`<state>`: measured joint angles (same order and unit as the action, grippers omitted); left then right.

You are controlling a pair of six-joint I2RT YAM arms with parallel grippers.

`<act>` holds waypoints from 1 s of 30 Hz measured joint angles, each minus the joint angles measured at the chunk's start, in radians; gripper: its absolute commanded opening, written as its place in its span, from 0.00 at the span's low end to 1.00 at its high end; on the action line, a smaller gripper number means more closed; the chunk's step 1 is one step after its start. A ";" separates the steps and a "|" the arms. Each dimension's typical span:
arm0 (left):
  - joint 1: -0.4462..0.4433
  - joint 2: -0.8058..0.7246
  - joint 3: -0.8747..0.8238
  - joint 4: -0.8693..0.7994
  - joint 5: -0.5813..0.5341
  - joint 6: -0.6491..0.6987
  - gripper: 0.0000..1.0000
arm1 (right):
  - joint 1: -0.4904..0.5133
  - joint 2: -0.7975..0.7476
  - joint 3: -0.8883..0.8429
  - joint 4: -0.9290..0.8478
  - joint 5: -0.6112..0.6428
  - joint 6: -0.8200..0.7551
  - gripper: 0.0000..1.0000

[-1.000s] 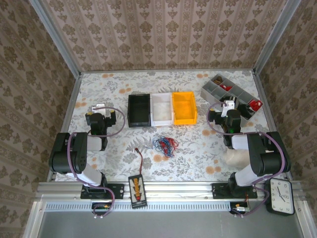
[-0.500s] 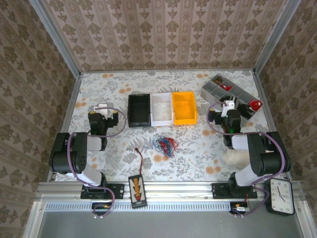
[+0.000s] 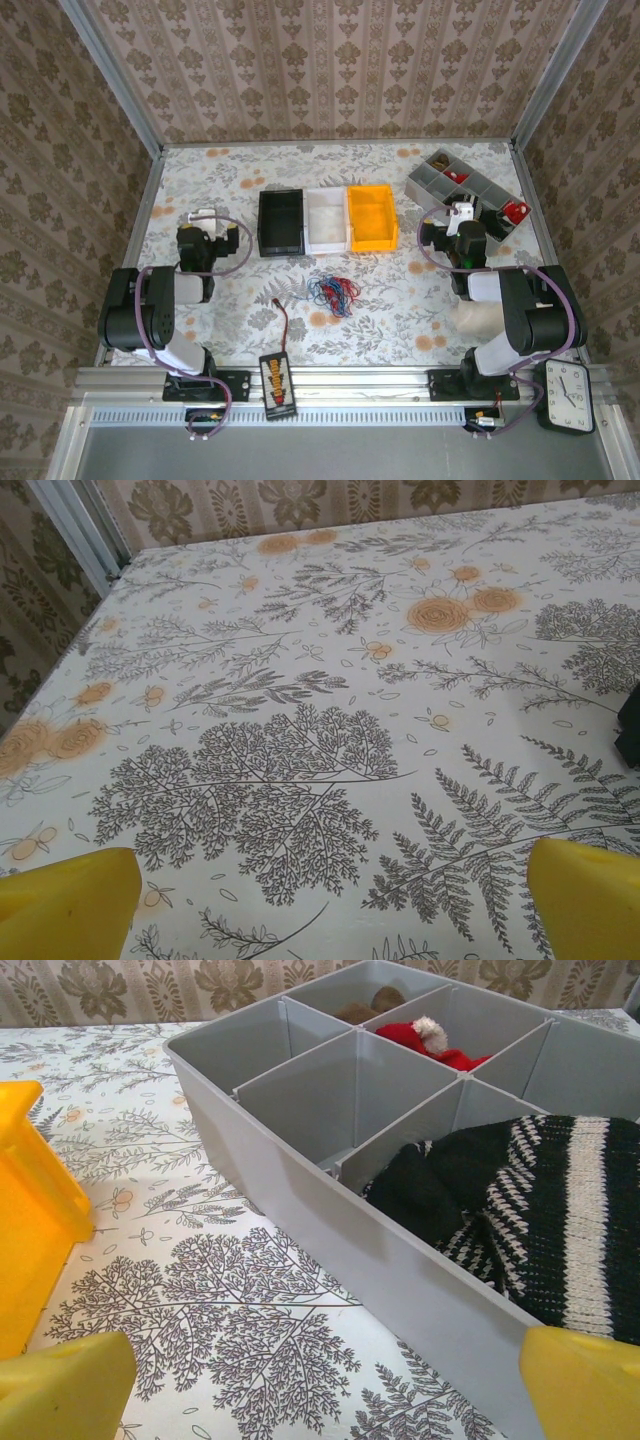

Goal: Untangle the cables

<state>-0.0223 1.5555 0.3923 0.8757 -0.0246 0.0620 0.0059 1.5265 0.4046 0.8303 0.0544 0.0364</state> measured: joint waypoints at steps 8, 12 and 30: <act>-0.074 -0.200 0.311 -0.472 -0.131 -0.043 1.00 | 0.061 -0.140 0.257 -0.463 0.018 0.022 0.64; -0.224 -0.322 0.330 -0.547 -0.215 -0.183 1.00 | 0.283 -0.297 0.341 -0.594 0.074 0.026 0.64; -0.663 -0.238 0.410 -0.976 -0.048 -0.311 1.00 | 0.864 -0.235 0.377 -1.178 -0.043 0.072 0.59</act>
<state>-0.6849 1.3170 0.8021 -0.1005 -0.0727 -0.2489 0.8703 1.2911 0.7815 -0.3481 0.0109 0.1085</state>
